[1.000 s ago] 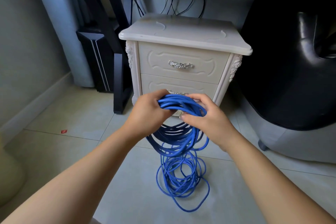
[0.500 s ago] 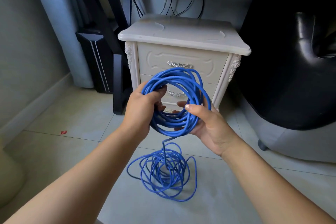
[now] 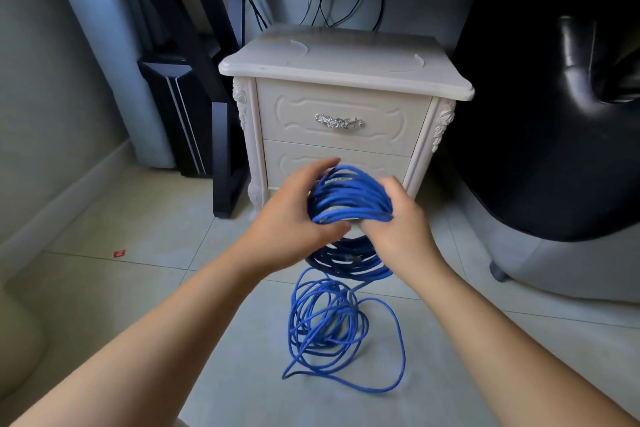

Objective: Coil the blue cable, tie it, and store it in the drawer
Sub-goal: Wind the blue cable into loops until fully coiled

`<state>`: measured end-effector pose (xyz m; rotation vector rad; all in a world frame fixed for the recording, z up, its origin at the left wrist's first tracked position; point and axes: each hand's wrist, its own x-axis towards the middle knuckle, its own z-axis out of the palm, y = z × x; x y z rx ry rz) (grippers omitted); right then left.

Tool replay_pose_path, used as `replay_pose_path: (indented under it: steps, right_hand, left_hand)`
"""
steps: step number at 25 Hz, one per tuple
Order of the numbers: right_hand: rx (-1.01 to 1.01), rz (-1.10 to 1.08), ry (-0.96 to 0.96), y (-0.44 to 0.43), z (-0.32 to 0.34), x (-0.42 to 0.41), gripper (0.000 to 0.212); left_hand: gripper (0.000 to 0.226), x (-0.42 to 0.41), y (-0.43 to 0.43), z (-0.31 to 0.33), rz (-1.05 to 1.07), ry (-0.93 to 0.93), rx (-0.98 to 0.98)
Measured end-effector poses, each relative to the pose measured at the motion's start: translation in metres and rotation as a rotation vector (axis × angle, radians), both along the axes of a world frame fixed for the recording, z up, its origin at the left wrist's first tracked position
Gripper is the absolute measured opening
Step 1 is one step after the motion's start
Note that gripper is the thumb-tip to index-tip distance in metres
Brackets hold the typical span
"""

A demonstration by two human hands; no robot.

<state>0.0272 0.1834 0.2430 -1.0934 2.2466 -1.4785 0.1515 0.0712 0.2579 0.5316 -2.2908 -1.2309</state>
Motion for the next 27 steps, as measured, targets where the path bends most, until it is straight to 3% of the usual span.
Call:
replay_pose_path:
  steps: [2, 3, 6, 8, 10, 12, 18, 22, 24, 27]
  right_hand:
    - [0.106, 0.052, 0.232, 0.001, -0.001, 0.005, 0.031]
    - [0.152, 0.073, 0.32, 0.001, 0.0, 0.007, 0.032]
    - [0.201, 0.117, 0.471, 0.0, 0.004, 0.011, 0.039]
    - [0.206, 0.136, 0.476, 0.0, 0.004, 0.014, 0.038]
    - [0.183, 0.112, 0.352, 0.0, 0.004, 0.015, 0.031]
    - [0.118, 0.079, 0.156, -0.001, 0.008, 0.012, 0.033]
    - [0.003, 0.276, -0.507, 0.008, 0.011, -0.014, 0.06]
    - [0.053, 0.245, -0.609, 0.004, -0.007, -0.003, 0.065]
    - [-0.068, 0.193, -0.688, -0.001, -0.01, 0.001, 0.056]
    - [-0.259, 0.082, -0.833, -0.004, -0.003, -0.001, 0.022]
  left_hand:
    - [0.083, 0.0, 0.002, -0.004, -0.062, -0.07, -0.322]
    - [0.084, 0.001, 0.002, -0.006, -0.075, -0.102, -0.391]
    - [0.074, 0.001, -0.005, -0.01, -0.034, -0.165, -0.288]
    - [0.047, 0.0, -0.006, -0.012, 0.018, -0.209, -0.267]
    - [0.023, -0.003, -0.006, -0.013, 0.051, -0.179, -0.28]
    - [0.013, -0.006, -0.005, -0.012, 0.056, -0.098, -0.198]
    - [0.012, -0.009, -0.014, -0.002, 0.23, 0.173, 0.357]
    - [0.011, -0.009, -0.02, -0.001, 0.296, 0.321, 0.575]
    - [0.013, -0.01, -0.013, -0.002, 0.292, 0.376, 0.645]
    - [0.018, -0.012, 0.003, -0.005, 0.235, 0.42, 0.699]
